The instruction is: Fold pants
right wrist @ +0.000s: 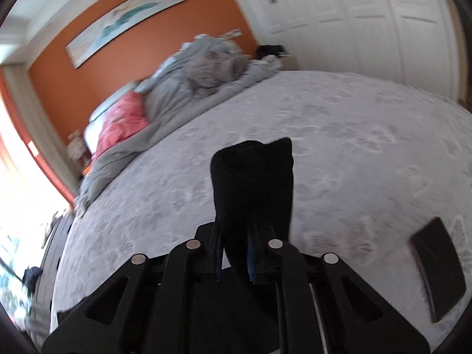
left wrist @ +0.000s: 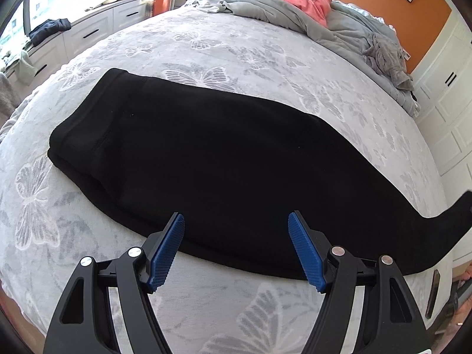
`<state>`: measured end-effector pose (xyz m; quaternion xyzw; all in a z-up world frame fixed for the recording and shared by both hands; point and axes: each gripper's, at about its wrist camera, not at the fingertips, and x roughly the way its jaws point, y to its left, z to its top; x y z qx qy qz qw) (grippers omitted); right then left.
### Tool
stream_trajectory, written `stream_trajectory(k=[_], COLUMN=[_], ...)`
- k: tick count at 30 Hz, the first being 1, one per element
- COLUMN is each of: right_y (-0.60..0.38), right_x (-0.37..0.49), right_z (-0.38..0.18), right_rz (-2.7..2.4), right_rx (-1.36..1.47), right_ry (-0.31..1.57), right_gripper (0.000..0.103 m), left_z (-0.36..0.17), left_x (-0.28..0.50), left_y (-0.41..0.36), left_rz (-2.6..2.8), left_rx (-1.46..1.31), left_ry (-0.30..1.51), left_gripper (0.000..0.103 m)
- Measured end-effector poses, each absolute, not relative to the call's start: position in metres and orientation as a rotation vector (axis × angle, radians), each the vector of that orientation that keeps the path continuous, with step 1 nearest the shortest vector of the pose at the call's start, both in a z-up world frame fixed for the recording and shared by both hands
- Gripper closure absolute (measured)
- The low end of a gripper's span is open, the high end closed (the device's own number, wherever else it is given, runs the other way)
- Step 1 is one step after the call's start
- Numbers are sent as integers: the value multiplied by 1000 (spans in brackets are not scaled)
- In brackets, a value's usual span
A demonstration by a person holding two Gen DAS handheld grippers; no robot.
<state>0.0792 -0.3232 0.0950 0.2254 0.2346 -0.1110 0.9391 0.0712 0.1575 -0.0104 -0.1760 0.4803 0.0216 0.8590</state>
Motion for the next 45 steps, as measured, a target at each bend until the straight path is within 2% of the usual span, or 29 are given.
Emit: stream_trajectory(k=[4,7,8,9,10,12,14,16,17,18,19,22,26,35,37,38,39,43,45], right_y=[-200,-119,-92,-73,-52,-37,-43,-65,-84,-101,-126,-199,-268,-245,-239,-233,-231,-227,-234], right_x=[97,111,118,125,133,132,126,116,111,111,108,101,100,96,96,96,95,80,86], right_z=[99,66,45,23,-4,-29,-10,26,44,58,67,65,26,-57,-62,-59,-52,-6,-22], right_rz=[58,242,303,358,410,412,421,373,322,275,220,71,-40,101,95,126,127,135,104], right_rx=[286,182,140,97,47,6,23,29,37,49,72,139,235,334,321,310,297,243,229], right_ry=[503,612,677,754,863,932,882,784,734,701,677,716,890,1126,1118,1103,1085,957,1003], right_gripper=[91,90,85,75,72,72,71,55,36,22,20,20,20,22,44,71,81,84,84], left_z=[-10,-8,-7,-6,-5,-5,-3,1,2,4,5,6,3,-7,-10,-11,-12,-2,2], left_x=[66,61,60,58,58,56,54,51,51,51,50,52,59,74,76,77,77,74,71], left_y=[172,186,193,198,204,216,229,239,242,243,243,234,202,118,116,117,120,152,179], left_rz=[60,77,90,96,104,117,129,129,127,126,127,115,70,-51,-63,-66,-65,-2,54], left_rx=[-382,-393,-397,-404,-412,-443,-486,-536,-554,-564,-565,-549,-492,-306,-311,-320,-332,-397,-436], left_ry=[1002,993,991,985,983,982,978,962,955,949,944,946,966,1002,1009,1014,1020,977,954], left_gripper=[33,33,33,33,33,33,33,33,33,33,33,33,33,33,33,33,33,33,30])
